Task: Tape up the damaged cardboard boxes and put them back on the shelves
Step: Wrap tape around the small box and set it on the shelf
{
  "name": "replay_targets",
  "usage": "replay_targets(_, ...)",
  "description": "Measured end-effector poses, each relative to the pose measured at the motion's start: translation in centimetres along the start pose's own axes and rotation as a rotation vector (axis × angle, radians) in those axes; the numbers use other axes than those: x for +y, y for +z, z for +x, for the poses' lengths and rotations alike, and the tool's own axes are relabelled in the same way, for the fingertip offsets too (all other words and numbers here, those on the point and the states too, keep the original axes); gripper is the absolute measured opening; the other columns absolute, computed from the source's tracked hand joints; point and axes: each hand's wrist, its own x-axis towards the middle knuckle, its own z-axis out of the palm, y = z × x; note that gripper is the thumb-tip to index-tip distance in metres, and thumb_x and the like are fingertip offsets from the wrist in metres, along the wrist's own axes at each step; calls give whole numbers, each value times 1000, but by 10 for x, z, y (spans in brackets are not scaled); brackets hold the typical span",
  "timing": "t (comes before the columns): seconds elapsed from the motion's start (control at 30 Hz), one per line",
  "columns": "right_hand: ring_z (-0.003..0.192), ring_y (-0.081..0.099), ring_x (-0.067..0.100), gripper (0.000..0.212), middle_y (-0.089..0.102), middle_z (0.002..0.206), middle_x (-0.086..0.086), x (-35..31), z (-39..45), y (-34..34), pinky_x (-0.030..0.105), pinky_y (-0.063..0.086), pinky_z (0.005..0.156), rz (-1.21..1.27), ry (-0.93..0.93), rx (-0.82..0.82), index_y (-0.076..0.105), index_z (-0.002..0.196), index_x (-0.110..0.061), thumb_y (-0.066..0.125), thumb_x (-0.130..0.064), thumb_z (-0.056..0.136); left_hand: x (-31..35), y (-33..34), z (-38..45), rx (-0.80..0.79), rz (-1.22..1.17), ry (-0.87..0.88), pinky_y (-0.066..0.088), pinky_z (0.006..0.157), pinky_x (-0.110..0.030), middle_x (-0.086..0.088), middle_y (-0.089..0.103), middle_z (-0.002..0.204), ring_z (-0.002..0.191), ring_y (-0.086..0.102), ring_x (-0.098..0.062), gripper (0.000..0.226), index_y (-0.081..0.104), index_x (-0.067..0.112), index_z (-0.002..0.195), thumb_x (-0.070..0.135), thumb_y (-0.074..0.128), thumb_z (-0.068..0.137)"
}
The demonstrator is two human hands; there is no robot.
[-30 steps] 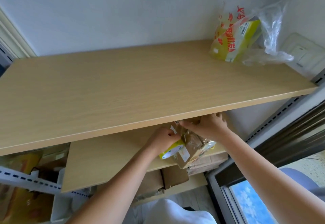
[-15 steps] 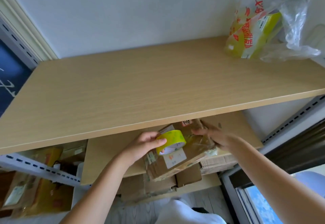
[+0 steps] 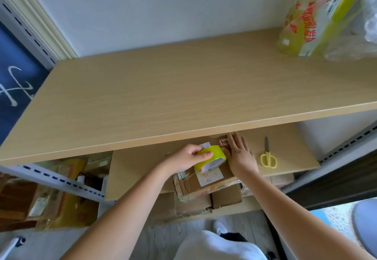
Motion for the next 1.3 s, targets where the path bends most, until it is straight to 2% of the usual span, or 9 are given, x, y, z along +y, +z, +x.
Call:
replay_targets(0.17, 150, -15, 18, 63, -17, 162, -9, -6, 4, 2, 42, 5, 123, -104, 31, 2, -17, 151, -43, 12, -62, 99, -52, -82, -72, 156, 320, -149, 40, 48, -21, 7, 49, 45, 45, 52, -9, 60, 55, 28, 55, 85, 57, 72)
replay_targets(0.37, 152, 4, 22, 64, -11, 164, -8, -7, 2, -2, 49, 27, 118, -71, 51, -18, -18, 150, -46, 16, -61, 98, -119, -59, -80, 248, 494, -349, 26, 54, -29, 6, 32, 47, 43, 36, -12, 59, 38, 23, 55, 74, 59, 76)
replay_targets(0.5, 126, 51, 31, 64, 19, 161, 3, -12, -2, -9, 37, 52, 74, -53, 78, -47, -19, 149, -50, 19, -61, 99, -140, -24, -57, 292, 305, -396, 22, 52, -28, 8, 24, 44, 37, 41, -7, 54, 29, 24, 58, 47, 68, 87)
replay_targets(0.63, 66, 60, 17, 74, 62, 103, 6, -17, -7, -16, 28, 46, 47, -32, 99, -83, -24, 148, -45, 18, -71, 93, -136, -19, -40, 366, 182, -427, 22, 53, -30, 7, 37, 51, 49, 35, -14, 42, 44, 23, 58, 36, 66, 91)
replay_targets(0.7, 58, 61, 16, 81, 61, 78, -1, -19, -8, -15, 28, 51, 46, -24, 123, -72, -25, 148, -43, 21, -76, 89, -126, -19, -40, 354, 156, -417, 27, 54, -28, 4, 50, 55, 53, 43, -13, 34, 55, 21, 61, 31, 64, 92)
replay_targets(0.8, 60, 63, 20, 80, 63, 78, 3, -14, -4, -18, 30, 54, 49, 39, 152, -96, -24, 147, -48, 19, -79, 87, -98, -23, -49, 346, 162, -331, 37, 60, -24, 0, 67, 77, 66, 59, -15, 30, 65, 21, 61, 28, 68, 90)
replay_targets(1.0, 114, 58, 32, 61, 41, 154, 4, 4, -8, -19, 27, 41, 80, 436, 246, -105, 6, 150, -54, 28, -67, 95, 1, -63, -80, 169, 31, -156, 41, 75, -24, 13, 66, 86, 85, 61, -5, 22, 71, 29, 86, 49, 78, 78)
replay_targets(1.17, 120, 56, 30, 46, 48, 147, 9, 8, -15, -47, 39, 38, 99, 314, 227, -102, 43, 147, -24, 27, -40, 106, 49, -52, -78, 40, -167, -183, 45, 92, -12, 17, 71, 115, 105, 65, 3, 60, 65, 36, 122, 53, 77, 66)
replay_targets(1.3, 96, 59, 23, 51, 69, 111, 7, -22, -31, -92, 29, 39, 74, 420, 231, 14, 67, 116, -25, 32, -58, 100, 74, -30, -52, 39, -62, -233, 38, 106, -26, 13, 65, 127, 120, 57, -8, 87, 68, 37, 119, 85, 64, 47)
